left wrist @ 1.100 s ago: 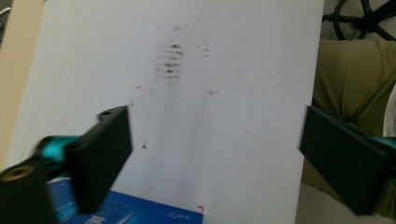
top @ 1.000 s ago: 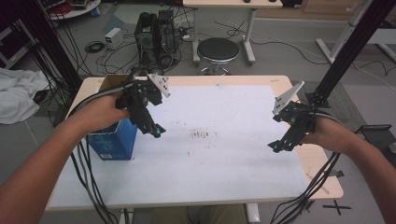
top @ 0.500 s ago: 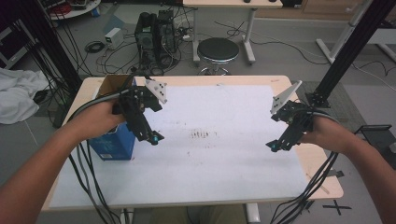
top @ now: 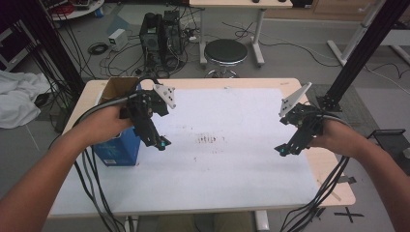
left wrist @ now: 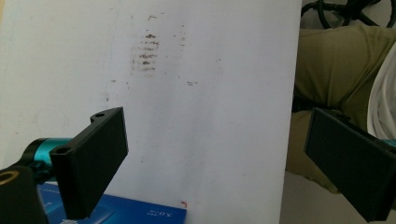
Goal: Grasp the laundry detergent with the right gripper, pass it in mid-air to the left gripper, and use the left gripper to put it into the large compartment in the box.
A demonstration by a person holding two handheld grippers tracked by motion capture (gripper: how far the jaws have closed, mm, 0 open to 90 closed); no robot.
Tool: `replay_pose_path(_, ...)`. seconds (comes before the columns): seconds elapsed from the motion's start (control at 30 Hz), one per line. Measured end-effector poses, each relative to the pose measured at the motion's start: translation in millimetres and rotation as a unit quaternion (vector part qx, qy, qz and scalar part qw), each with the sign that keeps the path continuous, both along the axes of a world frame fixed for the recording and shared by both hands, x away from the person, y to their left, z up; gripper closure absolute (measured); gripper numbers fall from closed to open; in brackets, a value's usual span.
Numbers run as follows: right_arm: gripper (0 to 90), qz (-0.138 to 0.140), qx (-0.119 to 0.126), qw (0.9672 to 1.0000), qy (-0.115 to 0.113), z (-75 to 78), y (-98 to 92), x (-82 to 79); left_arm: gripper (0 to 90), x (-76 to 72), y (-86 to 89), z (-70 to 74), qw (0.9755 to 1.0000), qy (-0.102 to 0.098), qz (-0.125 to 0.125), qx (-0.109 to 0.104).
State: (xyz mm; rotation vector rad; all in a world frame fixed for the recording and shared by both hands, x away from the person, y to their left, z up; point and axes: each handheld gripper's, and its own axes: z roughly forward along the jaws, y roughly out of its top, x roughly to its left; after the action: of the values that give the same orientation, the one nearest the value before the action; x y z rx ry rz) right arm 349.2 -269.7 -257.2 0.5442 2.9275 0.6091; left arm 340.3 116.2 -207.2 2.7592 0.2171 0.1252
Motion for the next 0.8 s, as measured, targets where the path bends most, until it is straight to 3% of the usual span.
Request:
replay_pose_path(0.67, 0.9, 0.004, -0.003, 1.0, 0.001, -0.3, 4.3, -0.8, 6.2, 1.1, 3.4, -0.4, 1.0, -0.001, 0.005, 0.007)
replay_pose_path(0.77, 0.9, 0.008, -0.003, 1.0, -0.003, -0.3, 4.6, -0.7, 6.2, 0.0, 3.5, -2.1, 0.9998, -0.001, 0.016, -0.006)
replay_pose_path(0.8, 0.9, 0.006, -0.003, 1.0, -0.003, -0.2, 4.9, -1.1, 6.2, 1.2, 4.1, -1.1, 1.0, -0.001, 0.009, 0.001)
